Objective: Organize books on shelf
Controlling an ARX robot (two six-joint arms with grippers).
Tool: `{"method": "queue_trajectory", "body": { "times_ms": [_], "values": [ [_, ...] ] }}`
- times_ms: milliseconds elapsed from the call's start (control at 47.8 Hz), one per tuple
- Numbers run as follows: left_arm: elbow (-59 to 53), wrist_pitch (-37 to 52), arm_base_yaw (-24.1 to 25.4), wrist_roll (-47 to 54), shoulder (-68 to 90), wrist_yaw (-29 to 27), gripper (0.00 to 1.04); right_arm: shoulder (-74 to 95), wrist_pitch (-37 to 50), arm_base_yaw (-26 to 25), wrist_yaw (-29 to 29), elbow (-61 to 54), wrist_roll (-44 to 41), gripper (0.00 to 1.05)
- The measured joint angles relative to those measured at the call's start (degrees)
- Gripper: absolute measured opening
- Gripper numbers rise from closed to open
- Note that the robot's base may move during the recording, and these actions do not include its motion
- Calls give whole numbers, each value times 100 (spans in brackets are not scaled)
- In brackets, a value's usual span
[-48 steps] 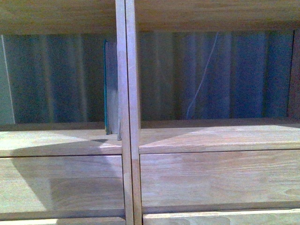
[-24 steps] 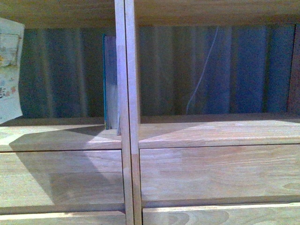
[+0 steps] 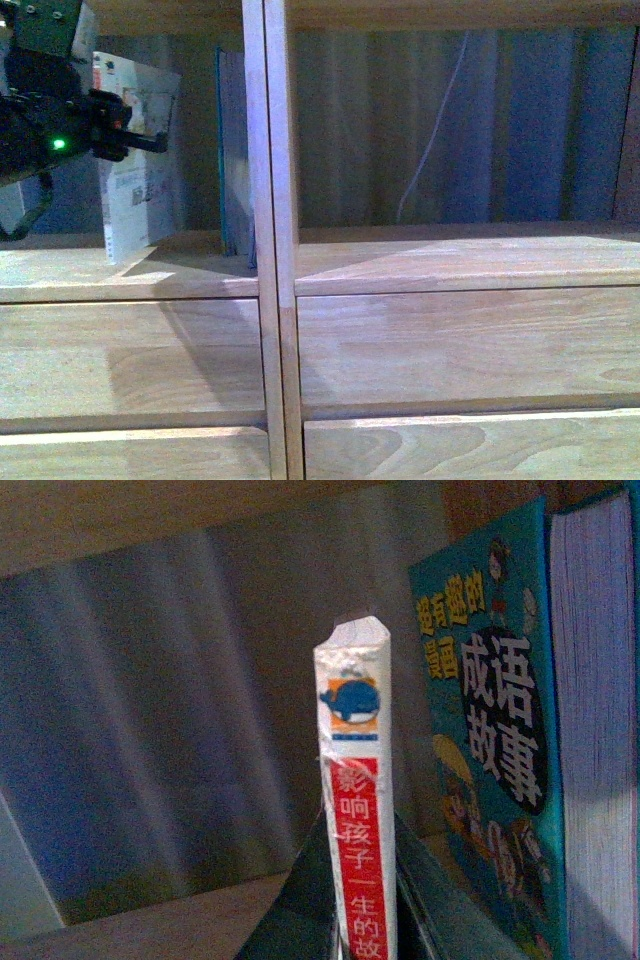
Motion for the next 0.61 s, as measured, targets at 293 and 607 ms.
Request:
{"method": "queue_trajectory", "body": {
  "times_ms": [293,607],
  "values": [
    [1180,-334,-348,-212,831,-251,7,-586,-264,0,0,-236,-4,3],
    [1460,-575,-457,-507,1110,-555,21,-1322,-984,0,0,-238,-4,3]
  ]
}}
